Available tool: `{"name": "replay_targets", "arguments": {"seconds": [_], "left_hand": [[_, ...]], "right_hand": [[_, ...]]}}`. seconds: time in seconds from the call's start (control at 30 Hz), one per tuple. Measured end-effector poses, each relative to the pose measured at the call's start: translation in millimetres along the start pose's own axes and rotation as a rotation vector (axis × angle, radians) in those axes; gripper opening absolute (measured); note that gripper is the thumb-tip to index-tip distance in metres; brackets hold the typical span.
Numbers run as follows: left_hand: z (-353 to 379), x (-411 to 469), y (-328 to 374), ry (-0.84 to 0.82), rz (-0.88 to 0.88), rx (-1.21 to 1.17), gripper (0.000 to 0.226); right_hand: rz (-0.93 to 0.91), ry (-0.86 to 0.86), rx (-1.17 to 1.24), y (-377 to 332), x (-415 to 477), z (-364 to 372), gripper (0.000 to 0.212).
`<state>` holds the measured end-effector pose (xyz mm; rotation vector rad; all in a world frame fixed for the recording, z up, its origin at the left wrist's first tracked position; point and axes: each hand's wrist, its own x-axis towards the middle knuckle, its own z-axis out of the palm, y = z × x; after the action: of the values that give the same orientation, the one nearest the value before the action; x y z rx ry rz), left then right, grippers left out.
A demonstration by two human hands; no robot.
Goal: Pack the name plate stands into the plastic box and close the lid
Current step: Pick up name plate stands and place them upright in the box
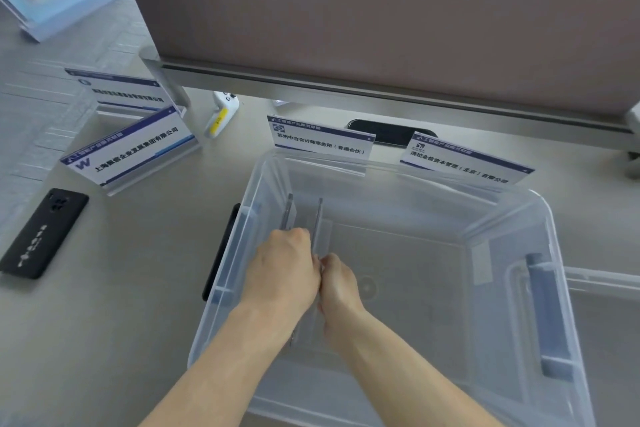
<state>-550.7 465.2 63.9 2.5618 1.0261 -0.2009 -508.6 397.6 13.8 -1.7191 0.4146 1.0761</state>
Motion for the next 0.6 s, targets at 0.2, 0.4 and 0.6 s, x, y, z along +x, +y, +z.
{"name": "replay_targets", "arguments": {"seconds": [0.2,0.4,0.6], "left_hand": [[-9.3,-0.6,-0.8,0.000,0.029,0.031,0.023],[-54.7,-3.7,25.7,0.171,0.180,-0.188,0.021],[-122.8,-9.7,104.0,0.214,0.276,-0.617,0.009]], "right_hand": [[-0.032,-0.025,-0.046,-3.2,-6.6,-3.8,0.029],[-0.239,0.073,-0.011,-42.6,-48.4,-54.3,0.042],[-0.352,0.029,0.254,-124.1,-130.1,-116.4,0.022]]}}
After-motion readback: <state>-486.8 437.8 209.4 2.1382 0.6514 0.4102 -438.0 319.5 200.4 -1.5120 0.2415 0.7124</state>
